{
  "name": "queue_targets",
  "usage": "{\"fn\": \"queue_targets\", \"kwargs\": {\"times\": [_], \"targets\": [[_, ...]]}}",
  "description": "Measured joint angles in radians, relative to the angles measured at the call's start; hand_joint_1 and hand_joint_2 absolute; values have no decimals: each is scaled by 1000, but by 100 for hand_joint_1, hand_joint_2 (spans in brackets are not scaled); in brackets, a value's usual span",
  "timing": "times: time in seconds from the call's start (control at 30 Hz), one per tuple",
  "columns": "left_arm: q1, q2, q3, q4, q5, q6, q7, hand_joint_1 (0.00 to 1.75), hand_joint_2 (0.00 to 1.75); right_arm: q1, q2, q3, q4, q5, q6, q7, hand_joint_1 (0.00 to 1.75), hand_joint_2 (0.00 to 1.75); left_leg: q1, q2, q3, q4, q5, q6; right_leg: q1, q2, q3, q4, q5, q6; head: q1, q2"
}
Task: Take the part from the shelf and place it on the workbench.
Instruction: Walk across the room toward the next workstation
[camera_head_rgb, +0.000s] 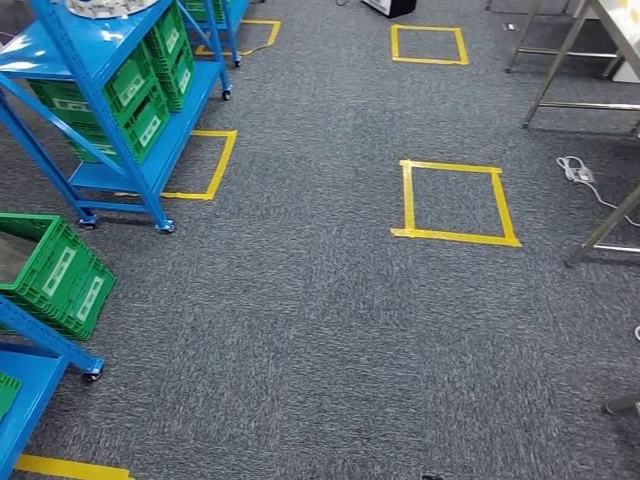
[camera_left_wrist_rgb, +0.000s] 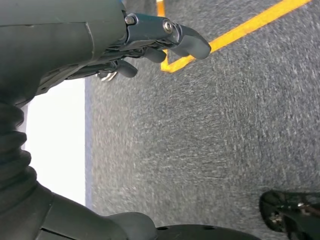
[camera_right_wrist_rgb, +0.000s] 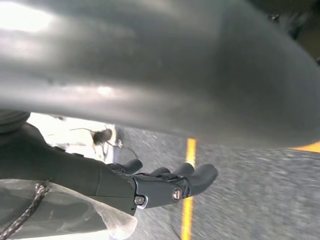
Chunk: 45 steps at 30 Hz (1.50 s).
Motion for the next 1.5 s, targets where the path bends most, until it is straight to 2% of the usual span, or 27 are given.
{"fn": "queue_targets", "kwargs": {"times": [0.07,0.13,0.2,0.27,0.3,0.37,0.4,0.43,0.5,0.57,0.63,0.67,0.73,0.8,0.87,0.9,0.93,1.0,1.03,1.1,1.17,1.23,1.3,1.37,1.4,1.43,1.5], "targets": [[-1,-4,2,0,2,-7,-2,0,175,-3,-2,1,-1,2,-2,-6,0,0,-1,-24,-7,3,1,-12,-4,36,31,-64,13,-4,0,0],[1,-4,6,0,6,-18,-4,0,175,-6,-3,1,-1,4,-6,-9,0,0,3,-45,-14,2,5,-25,-3,19,37,-67,13,-14,-1,0],[3,-4,8,0,9,-22,-4,0,175,-7,-3,1,-2,5,-9,-3,0,0,2,-15,-27,28,-14,-34,-3,-7,41,-72,17,-27,-4,0],[0,-2,10,0,10,-25,-7,0,175,-5,-5,1,-2,8,-12,0,0,0,-2,49,-72,130,-73,-40,-1,-40,44,-75,16,-37,-10,0],[-1,-1,10,0,11,-26,-11,0,175,-2,-7,1,-2,9,-12,0,0,0,-2,68,-103,200,-107,-42,2,-57,45,-75,14,-40,-13,0],[-2,0,15,0,16,-21,-21,0,175,4,-13,1,-2,13,-12,0,0,0,-2,79,-138,283,-132,-43,6,-89,46,-75,10,-43,-13,0],[-2,0,19,0,22,-15,-25,0,175,7,-17,2,-2,17,-10,0,0,0,-2,82,-130,273,-117,-41,8,-103,48,-75,8,-44,-13,0],[-1,0,25,0,27,-6,-29,0,175,11,-21,3,-2,22,-7,0,0,0,-3,88,-103,226,-86,-38,9,-115,52,-75,5,-43,-13,0],[-2,-1,34,0,34,9,-36,0,175,19,-30,7,-2,33,-1,0,0,0,-10,126,-33,90,-28,-28,13,-137,59,-74,-1,-39,-13,0],[-7,-2,39,0,29,16,-38,0,175,27,-42,14,-3,48,1,1,0,0,-19,158,2,15,-13,-17,17,-157,62,-72,-7,-32,-11,0],[-10,-3,43,0,22,18,-38,0,175,27,-56,24,-5,63,0,3,0,0,-22,148,1,5,-16,-9,18,-176,65,-73,-10,-23,-9,0],[-9,-5,44,0,21,19,-37,0,175,25,-63,30,-6,68,0,5,0,0,-21,138,3,1,-14,-3,16,-169,64,-70,-15,-17,-8,0],[-10,-8,48,0,21,21,-37,0,175,22,-75,37,-9,72,0,8,0,0,-15,118,6,-6,-8,8,13,-120,41,-16,-51,-7,-3,0],[-14,-12,50,0,21,21,-38,0,175,26,-86,41,-10,73,0,7,0,0,-11,96,5,-7,-5,14,10,-69,-23,114,-113,-1,2,0],[-16,-14,52,0,21,21,-38,0,175,32,-94,43,-10,73,0,7,0,0,-11,68,5,-7,-4,15,7,-58,-83,219,-139,2,2,0],[-16,-15,52,0,22,22,-40,0,175,33,-96,44,-10,71,-2,8,0,0,-10,54,6,-6,-5,15,6,-57,-90,220,-123,4,2,0],[-16,-17,53,0,25,21,-46,0,175,35,-98,45,-10,64,-5,10,0,0,-9,39,8,-6,-5,14,4,-54,-78,182,-89,4,2,0],[-16,-20,54,0,28,15,-72,0,175,36,-102,40,-11,28,-14,11,0,0,-7,12,9,-2,-8,8,-3,-25,-19,42,-15,8,3,0],[-17,-21,54,0,25,9,-85,0,175,36,-103,32,-11,3,-17,8,0,0,-7,-1,7,2,-10,3,-6,-4,6,-14,4,7,3,0],[-17,-22,54,0,14,-3,-90,0,175,37,-104,12,-13,-34,-12,0,0,0,-7,-23,0,6,-10,-11,-8,18,30,-56,5,1,3,0],[-15,-23,53,0,6,-12,-78,0,175,36,-104,0,-14,-49,2,-2,0,0,-4,-35,-5,6,-8,-22,-7,-1,36,-59,8,-12,4,0],[-13,-23,53,0,-1,-18,-62,0,175,36,-103,-4,-14,-53,15,5,0,0,-6,4,-20,41,-34,-30,-7,-24,40,-65,11,-27,-1,0],[-14,-21,53,0,-7,-19,-52,0,175,37,-100,-9,-15,-55,20,7,0,0,-9,59,-69,154,-98,-38,-4,-52,42,-67,9,-37,-7,0],[-13,-20,52,0,-11,-21,-44,0,175,37,-97,-15,-15,-57,27,7,0,0,-9,73,-122,274,-145,-41,0,-83,44,-66,5,-42,-8,0],[-11,-19,52,0,-13,-22,-39,0,175,35,-94,-17,-15,-58,31,7,0,0,-9,74,-130,293,-142,-41,1,-97,46,-66,3,-43,-8,0],[-8,-18,52,0,-13,-23,-34,0,175,33,-90,-18,-15,-57,37,7,0,0,-9,77,-118,271,-120,-40,3,-109,48,-66,0,-43,-8,0],[0,-16,53,0,-12,-22,-18,0,175,24,-77,-19,-15,-45,42,8,0,0,-12,106,-55,143,-50,-30,6,-130,56,-66,-5,-41,-8,0]]}}
